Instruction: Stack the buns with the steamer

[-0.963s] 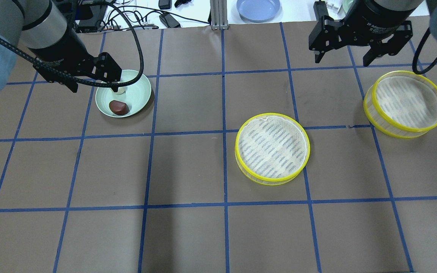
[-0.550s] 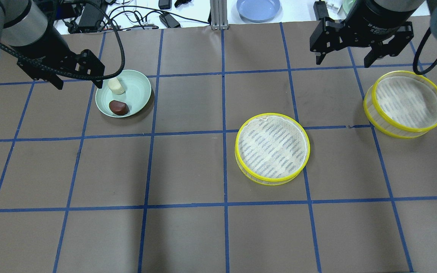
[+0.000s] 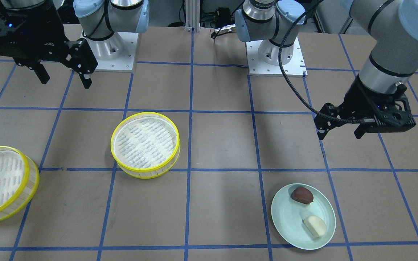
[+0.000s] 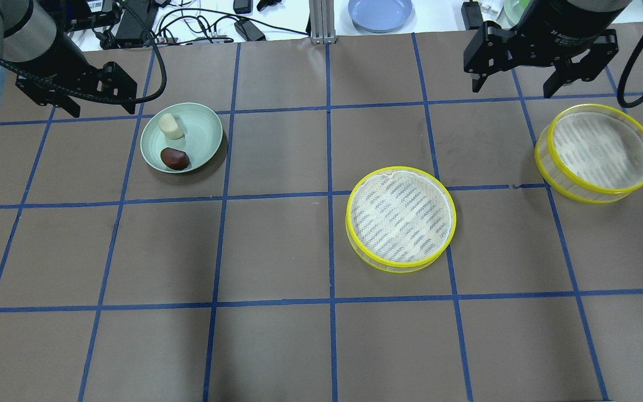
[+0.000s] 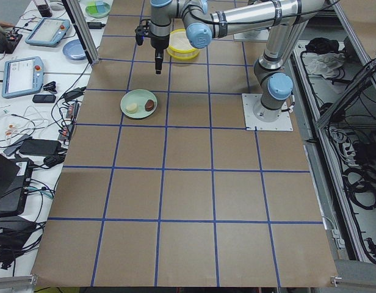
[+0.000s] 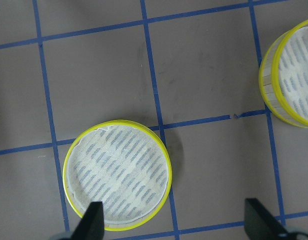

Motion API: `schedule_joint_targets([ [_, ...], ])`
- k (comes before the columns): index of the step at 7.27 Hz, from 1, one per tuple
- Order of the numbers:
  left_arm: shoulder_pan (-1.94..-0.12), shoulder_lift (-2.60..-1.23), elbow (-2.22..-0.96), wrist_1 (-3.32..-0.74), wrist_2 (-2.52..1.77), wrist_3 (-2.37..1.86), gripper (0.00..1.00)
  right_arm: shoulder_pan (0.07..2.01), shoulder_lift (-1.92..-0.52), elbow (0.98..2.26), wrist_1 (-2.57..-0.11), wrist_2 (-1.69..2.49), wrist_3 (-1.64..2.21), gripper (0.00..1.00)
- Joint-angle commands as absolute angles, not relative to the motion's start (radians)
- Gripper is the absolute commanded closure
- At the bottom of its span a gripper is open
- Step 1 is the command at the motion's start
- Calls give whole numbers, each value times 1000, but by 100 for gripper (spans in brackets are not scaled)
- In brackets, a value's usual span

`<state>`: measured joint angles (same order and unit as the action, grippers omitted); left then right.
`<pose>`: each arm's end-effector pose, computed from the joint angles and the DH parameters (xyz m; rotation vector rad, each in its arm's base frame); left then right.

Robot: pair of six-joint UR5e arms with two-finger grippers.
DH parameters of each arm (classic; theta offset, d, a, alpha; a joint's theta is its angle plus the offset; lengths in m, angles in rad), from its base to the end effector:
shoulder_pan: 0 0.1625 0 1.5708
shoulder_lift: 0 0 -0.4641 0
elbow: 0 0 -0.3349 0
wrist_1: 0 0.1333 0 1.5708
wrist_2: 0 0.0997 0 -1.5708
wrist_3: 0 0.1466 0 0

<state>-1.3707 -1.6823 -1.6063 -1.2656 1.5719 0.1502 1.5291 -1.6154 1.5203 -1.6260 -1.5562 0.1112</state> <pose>-0.0302 -0.5209 0.4456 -0.0776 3.1026 -0.2419 0.1173 -0.4385 0.5279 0.2361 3.1041 -0.2335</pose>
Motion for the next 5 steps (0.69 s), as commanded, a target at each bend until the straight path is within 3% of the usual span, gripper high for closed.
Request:
schedule_joint_targets([
  [1,-1367,-1788,-1606,-1060,1575,59,0,1450,-1565,1511,-1664,-1566,-8,0],
  [5,-1367,-2000,-1591,-861,1572,-1,0,1137,-1430,1516,-1765,-1566,-543,0],
])
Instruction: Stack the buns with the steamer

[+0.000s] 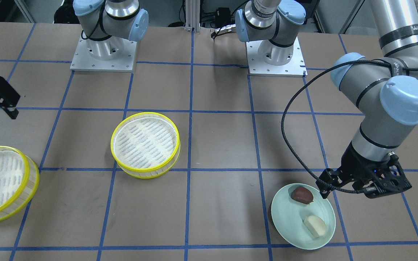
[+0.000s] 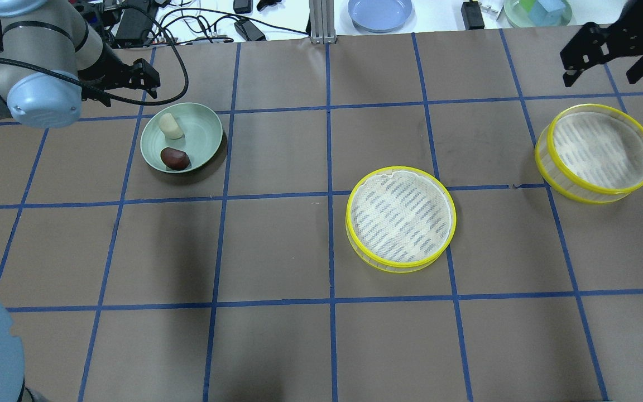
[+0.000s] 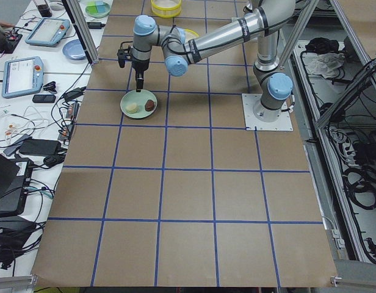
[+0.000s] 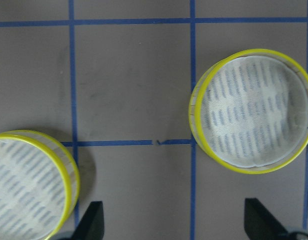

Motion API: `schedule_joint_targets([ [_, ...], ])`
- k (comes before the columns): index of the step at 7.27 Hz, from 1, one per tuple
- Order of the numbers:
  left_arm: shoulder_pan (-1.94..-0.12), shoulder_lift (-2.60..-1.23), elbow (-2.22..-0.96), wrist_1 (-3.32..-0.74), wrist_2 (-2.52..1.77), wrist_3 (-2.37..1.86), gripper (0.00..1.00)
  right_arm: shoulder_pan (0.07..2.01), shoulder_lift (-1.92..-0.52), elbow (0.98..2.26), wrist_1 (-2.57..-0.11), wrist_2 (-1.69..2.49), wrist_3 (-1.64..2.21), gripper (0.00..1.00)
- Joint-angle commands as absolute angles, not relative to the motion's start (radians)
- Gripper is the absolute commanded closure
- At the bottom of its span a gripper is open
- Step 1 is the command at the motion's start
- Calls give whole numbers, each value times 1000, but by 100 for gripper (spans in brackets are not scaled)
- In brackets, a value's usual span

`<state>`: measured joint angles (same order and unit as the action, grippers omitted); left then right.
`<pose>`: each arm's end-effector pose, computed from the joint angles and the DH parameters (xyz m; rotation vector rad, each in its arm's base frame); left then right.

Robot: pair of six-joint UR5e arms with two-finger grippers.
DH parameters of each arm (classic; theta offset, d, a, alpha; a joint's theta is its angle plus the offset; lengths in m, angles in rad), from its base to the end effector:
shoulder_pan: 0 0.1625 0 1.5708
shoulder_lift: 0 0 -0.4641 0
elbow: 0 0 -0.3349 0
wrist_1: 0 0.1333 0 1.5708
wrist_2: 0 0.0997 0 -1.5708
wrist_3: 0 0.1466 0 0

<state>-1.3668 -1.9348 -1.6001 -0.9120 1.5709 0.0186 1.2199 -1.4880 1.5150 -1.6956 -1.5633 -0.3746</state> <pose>-0.0071 -0.6236 0.3525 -0.2856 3.0718 -0.4094 -0.0411 -0.5032 0.4798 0.0374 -3.1102 0.1465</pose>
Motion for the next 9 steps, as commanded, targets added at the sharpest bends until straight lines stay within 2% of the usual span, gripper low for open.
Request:
schedule_joint_targets([
  [1,-1367,-2047,-1589,-795,1575,-50,0,1090,-1381,1519,-1832,-1578,-637,0],
  [4,-1367,-2185,-1559,-689,1565,-60,3,983,-1153,1529,-2014,-1578,-775,1],
  [5,-1367,-2219,-1534,-690,1562,-51,3,961,-1100,1531,-2037,-1585,-778,11],
  [6,-1367,-2239,-1528,-690,1560,-57,4,931,-1063,1531,-2066,-1589,-779,12],
  [7,-1367,-2247,-1528,-692,1562,-57,46,919,-1043,1529,-2097,-1598,-782,19],
  [8,-1367,-2253,-1531,-693,1562,-60,77,876,-1032,1531,-2094,-1585,-811,20],
  [9,-1368,-2253,-1535,-706,1551,-81,100,870,-1010,1529,-2105,-1585,-815,22],
])
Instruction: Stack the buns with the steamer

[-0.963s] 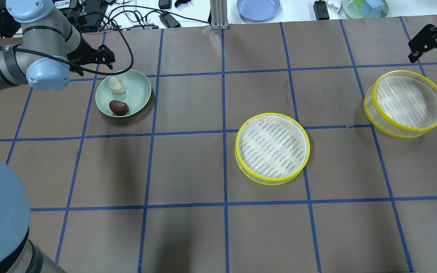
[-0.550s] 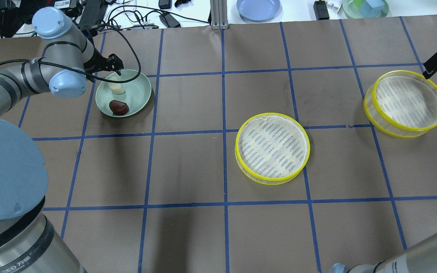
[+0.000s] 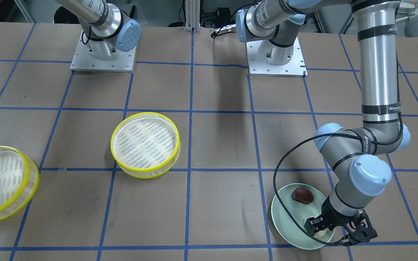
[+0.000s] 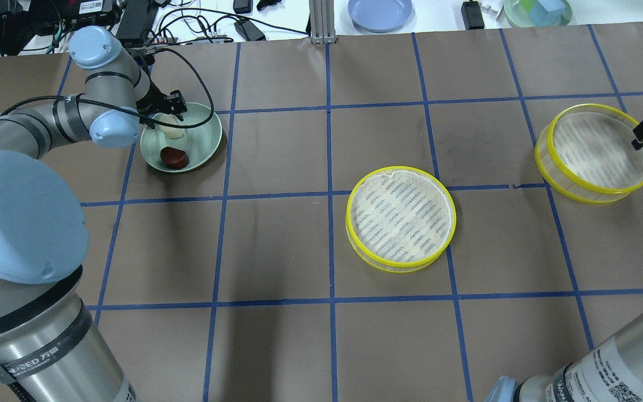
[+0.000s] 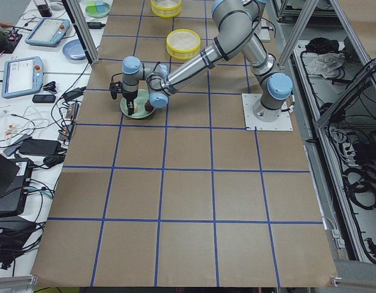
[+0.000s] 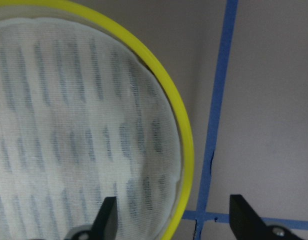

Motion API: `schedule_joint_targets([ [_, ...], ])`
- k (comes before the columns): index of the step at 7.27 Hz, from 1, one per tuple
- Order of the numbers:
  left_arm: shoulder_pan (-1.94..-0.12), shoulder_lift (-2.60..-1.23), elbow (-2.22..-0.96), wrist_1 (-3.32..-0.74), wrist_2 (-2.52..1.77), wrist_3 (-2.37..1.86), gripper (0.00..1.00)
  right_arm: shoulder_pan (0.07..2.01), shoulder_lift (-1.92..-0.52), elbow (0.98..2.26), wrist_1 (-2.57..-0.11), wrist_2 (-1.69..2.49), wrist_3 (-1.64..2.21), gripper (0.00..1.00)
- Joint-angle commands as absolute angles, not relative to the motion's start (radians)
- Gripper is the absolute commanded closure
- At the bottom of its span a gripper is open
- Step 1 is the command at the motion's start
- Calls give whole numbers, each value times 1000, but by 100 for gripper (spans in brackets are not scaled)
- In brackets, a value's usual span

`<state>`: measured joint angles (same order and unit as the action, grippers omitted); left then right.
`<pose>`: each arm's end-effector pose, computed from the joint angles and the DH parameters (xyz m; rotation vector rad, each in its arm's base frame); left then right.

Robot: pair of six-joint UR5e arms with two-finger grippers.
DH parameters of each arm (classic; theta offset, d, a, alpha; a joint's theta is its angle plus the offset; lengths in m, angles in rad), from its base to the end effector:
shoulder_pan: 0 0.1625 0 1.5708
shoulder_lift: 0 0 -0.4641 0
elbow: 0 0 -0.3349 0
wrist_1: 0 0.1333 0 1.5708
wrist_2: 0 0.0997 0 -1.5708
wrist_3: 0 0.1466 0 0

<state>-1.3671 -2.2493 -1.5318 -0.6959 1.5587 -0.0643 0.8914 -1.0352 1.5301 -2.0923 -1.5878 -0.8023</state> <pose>0.0075 -0.7042 0.2046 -0.4140 3.0878 -0.3688 -0.2973 -0.5763 0.2587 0.1907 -3.1052 0.0127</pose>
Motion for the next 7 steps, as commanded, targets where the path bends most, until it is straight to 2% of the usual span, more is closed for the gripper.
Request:
schedule_joint_targets([
  [1,-1368,-2235,-1537,-750,1507,-95,100,870,-1008,1529,-2096,-1588,-808,37],
  [2,-1368,-2218,-1536,-764,1506,-97,100,870,-1002,1529,-2094,-1592,-804,66],
  [4,-1399,-2134,-1528,-842,1512,-115,100,870,-1003,1529,-2074,-1594,-795,97],
  [5,-1454,-2073,-1528,-885,1506,-197,100,868,-1009,1529,-2063,-1597,-793,100],
  [7,-1601,-1996,-1529,-934,1502,-382,100,868,-1066,1520,-1963,-1597,-790,100],
])
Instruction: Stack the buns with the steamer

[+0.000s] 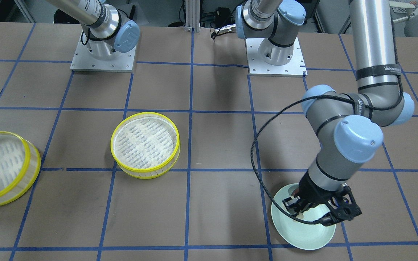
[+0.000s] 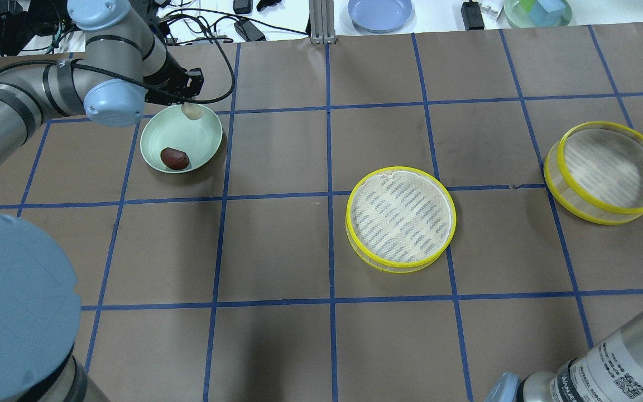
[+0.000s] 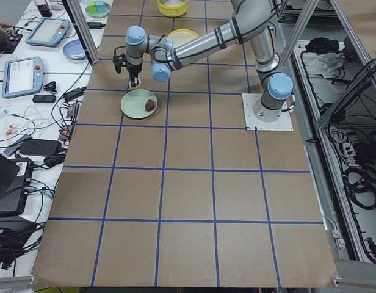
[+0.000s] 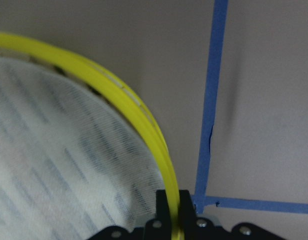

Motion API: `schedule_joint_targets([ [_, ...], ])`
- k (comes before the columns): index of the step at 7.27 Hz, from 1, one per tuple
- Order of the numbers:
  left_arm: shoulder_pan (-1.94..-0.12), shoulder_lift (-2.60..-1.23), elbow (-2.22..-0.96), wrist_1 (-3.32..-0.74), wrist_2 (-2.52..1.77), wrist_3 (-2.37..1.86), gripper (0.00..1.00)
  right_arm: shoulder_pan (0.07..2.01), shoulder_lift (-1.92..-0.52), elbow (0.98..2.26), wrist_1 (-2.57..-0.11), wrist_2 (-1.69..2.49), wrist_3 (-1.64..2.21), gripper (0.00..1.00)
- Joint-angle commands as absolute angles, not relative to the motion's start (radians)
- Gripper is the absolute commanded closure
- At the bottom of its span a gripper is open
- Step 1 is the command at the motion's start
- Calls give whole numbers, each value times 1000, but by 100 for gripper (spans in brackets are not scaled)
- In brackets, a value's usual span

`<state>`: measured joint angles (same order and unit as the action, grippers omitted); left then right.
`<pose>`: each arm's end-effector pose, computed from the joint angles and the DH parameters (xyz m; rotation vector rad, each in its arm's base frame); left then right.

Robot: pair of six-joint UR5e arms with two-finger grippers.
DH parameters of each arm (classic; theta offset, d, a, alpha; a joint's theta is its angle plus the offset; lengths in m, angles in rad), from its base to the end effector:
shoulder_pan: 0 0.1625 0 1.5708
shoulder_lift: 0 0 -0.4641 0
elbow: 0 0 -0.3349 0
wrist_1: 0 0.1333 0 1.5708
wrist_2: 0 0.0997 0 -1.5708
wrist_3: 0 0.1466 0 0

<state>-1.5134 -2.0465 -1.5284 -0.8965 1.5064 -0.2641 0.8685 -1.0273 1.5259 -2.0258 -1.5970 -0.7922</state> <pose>-0.1053 -0.6553 0.3162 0.4737 -2.9953 0.3551 -0.3064 -0.5625 0.2488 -0.1415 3.1270 0.0779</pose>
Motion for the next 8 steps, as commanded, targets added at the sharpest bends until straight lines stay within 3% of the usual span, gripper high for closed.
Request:
schedule_joint_targets([
  [1,-1683,-1979,-1548,-937,1458,-496,100,868,-1124,1520,-1888,-1589,-790,100],
  [4,-1934,-2009,-1606,-920,1379,-675,100,919,-1265,1589,-1827,-1601,-773,100],
  [7,-2039,-2010,-1695,-920,1381,-689,100,1034,-1460,1762,-1830,-1641,-616,100],
  [8,-2045,-2010,-1701,-923,1379,-702,89,1089,-1488,1779,-1825,-1664,-521,100],
])
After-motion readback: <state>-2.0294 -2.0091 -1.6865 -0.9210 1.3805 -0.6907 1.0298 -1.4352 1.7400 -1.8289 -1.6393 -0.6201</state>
